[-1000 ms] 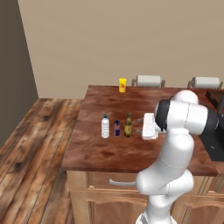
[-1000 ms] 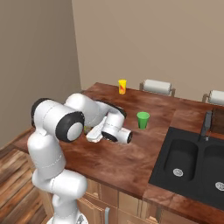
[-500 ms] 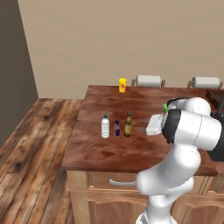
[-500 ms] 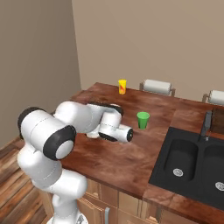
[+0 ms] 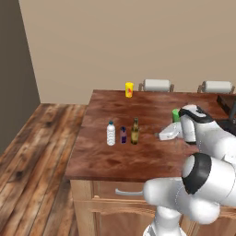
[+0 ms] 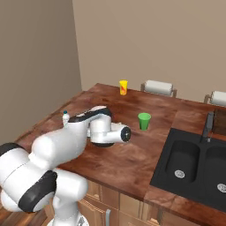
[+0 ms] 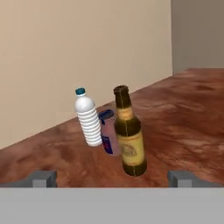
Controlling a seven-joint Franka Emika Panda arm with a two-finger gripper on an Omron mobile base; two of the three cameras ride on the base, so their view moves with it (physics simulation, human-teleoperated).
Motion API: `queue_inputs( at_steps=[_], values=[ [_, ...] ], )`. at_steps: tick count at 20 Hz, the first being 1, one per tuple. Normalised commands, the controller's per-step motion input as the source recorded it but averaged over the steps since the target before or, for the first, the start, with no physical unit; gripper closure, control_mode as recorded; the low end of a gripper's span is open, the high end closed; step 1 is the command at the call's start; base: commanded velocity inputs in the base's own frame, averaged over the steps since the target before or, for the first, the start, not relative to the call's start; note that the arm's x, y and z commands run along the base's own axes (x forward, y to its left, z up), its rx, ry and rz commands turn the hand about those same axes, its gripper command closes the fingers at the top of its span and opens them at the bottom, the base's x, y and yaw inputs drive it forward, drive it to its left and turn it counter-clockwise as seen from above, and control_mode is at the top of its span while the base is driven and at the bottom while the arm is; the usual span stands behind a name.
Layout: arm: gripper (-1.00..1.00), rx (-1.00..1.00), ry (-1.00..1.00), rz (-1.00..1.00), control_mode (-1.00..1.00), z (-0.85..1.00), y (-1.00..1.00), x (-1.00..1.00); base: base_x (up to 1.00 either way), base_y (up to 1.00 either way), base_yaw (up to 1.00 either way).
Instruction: Place the drinks on the dining counter in a tight cluster.
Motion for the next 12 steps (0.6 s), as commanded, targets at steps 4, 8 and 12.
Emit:
queue_inputs(
  at_steps=[4,8,12],
  values=[
    [-1.0,-0.14,0.11,-0.22,-1.0,0.38,0.0,-0.48,0.0,0.0,0.0],
    [-1.0,-0.14,0.16,-0.18,-1.0,0.49,-0.01,-0.43,0.0,0.0,0.0],
    [-1.0,-0.02,0.27,-0.17,-1.0,0.51,-0.07,-0.44,0.0,0.0,0.0]
  ],
)
